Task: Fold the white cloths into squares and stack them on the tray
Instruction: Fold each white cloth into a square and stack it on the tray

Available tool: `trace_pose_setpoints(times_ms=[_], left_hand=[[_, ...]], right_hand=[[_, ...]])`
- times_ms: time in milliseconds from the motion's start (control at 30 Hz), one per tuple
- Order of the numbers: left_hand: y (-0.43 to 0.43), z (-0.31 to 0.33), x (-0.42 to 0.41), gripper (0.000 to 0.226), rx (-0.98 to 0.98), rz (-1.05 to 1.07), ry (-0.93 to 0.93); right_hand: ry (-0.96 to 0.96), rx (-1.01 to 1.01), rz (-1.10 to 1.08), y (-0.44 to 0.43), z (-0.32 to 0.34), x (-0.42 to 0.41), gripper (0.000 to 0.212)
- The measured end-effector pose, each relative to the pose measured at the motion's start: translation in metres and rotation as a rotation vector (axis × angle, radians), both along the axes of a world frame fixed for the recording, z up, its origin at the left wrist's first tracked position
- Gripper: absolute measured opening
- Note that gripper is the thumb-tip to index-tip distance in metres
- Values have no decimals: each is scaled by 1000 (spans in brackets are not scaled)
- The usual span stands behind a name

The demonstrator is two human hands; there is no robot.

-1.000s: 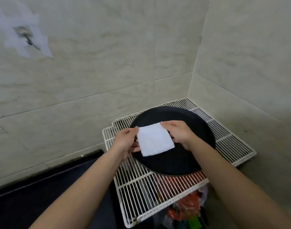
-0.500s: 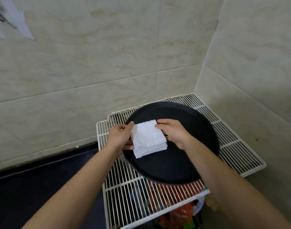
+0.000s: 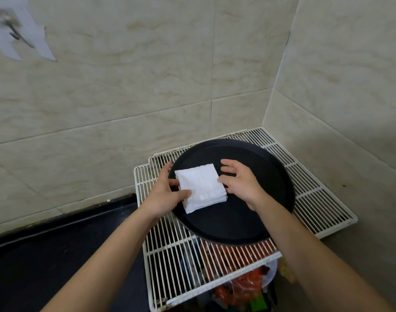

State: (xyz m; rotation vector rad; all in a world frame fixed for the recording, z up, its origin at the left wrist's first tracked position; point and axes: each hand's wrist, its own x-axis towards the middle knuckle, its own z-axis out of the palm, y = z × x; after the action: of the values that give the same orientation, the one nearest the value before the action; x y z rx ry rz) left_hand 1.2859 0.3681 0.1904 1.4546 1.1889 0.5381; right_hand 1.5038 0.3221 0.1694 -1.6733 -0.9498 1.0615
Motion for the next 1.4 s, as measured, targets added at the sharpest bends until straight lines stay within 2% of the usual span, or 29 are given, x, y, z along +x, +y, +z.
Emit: trace_pose_setpoints(times_ms=[167,267,467,533,633,700,833,933,1033,1100,1267,1400], left_hand=[[-3,-9,-4,96,95,22,-10],[-7,-15,-3,91,143,-18,53],[-11,-29,-7,63,300,-32,185],[-12,-29,-9,58,358,-71,261],[-15,-32,-10,61,408,-147,334],[-17,-35,-10,62,395,-185,349],[-17,-33,-10,61,362,-199,340],[-18,-22,-22,57,502,-107,326],[-21,-9,-52,57,780,5,490],[-24,-2,-79,61,863,85,641],[-53,2,-171,65,852,308,873],[-98,1,-267,64,818,477,1025]], right_hand=[[-116,37,-4,-3,-5,-3,61],[-169,44,9,-3,-7,-4,61],[-292,88,43,-4,-9,-4,51],[-478,121,111,-9,-9,-5,42],[-868,128,264,-20,-13,-6,37],[-964,114,294,-25,-17,-7,39],[-961,104,267,-31,-16,-8,42],[-945,138,190,-32,-3,-9,47],[-1006,175,152,-27,14,-22,52],[-1063,220,175,-21,24,-40,56],[-1059,377,312,7,25,-127,62],[-1021,490,495,23,21,-236,64]])
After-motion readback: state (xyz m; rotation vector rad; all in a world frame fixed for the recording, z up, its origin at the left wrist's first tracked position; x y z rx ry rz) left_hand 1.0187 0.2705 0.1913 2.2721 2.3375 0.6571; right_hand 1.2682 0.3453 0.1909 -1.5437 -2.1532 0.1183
